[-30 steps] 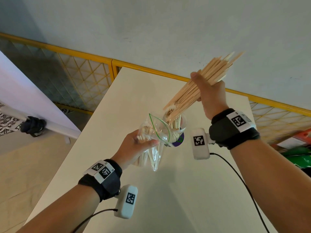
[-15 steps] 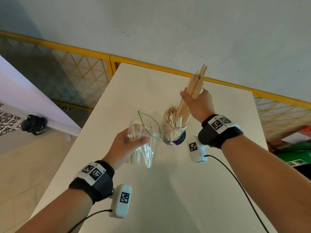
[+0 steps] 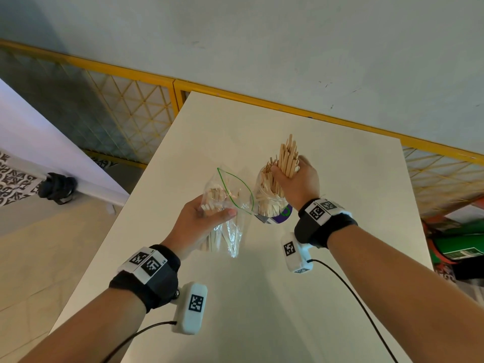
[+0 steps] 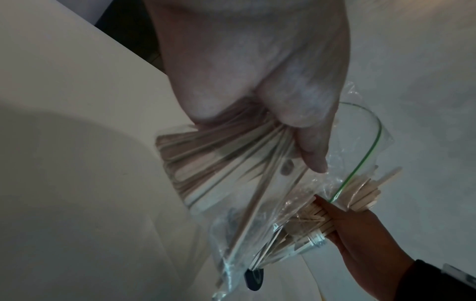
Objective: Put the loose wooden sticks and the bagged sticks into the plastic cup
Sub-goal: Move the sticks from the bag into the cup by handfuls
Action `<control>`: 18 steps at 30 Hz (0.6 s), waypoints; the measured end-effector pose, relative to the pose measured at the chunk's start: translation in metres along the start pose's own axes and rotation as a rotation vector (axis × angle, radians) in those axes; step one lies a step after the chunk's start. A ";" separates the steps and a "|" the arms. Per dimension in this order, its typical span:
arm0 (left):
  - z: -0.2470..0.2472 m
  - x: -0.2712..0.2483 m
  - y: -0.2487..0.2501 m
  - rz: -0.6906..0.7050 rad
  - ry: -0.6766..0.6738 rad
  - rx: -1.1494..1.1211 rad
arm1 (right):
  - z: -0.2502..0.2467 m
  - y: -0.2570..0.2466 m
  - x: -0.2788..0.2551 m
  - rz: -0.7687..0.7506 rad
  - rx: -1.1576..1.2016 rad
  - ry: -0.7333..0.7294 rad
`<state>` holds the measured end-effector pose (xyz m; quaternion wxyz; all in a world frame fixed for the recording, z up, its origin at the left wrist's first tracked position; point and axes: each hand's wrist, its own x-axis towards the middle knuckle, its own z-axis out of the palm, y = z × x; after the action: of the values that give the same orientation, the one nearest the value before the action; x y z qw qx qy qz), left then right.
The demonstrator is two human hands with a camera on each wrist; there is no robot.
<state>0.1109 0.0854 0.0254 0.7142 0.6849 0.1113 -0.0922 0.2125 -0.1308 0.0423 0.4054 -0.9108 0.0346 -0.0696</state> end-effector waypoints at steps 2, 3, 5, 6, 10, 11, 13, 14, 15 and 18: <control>0.000 0.000 0.000 0.004 -0.004 0.000 | 0.001 0.000 -0.001 -0.011 -0.004 0.076; 0.000 0.000 0.000 0.002 -0.003 -0.003 | 0.001 0.001 -0.002 0.000 0.004 0.098; 0.000 -0.001 0.001 0.002 -0.004 -0.009 | 0.001 0.003 -0.004 0.047 0.008 0.091; 0.000 -0.001 0.001 0.006 -0.009 -0.008 | 0.000 0.003 -0.004 0.082 0.005 0.063; 0.002 -0.003 0.003 0.026 -0.022 -0.021 | -0.006 0.003 0.000 0.206 -0.015 -0.104; 0.003 -0.003 0.003 0.031 -0.021 -0.021 | -0.008 0.002 0.001 0.219 -0.021 -0.118; 0.004 -0.003 0.004 0.037 -0.023 -0.018 | -0.012 0.003 0.001 0.253 -0.029 -0.111; 0.004 -0.003 0.003 0.034 -0.023 -0.023 | -0.013 0.003 0.000 0.266 -0.033 -0.102; 0.005 -0.003 0.003 0.030 -0.022 -0.030 | -0.015 0.002 0.000 0.277 -0.048 -0.098; 0.006 -0.006 0.002 0.029 -0.030 -0.031 | -0.014 0.004 -0.001 0.277 -0.132 -0.109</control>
<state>0.1062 0.0795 0.0288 0.7277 0.6737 0.0921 -0.0902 0.2094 -0.1435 0.0486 0.3517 -0.9244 0.1424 0.0388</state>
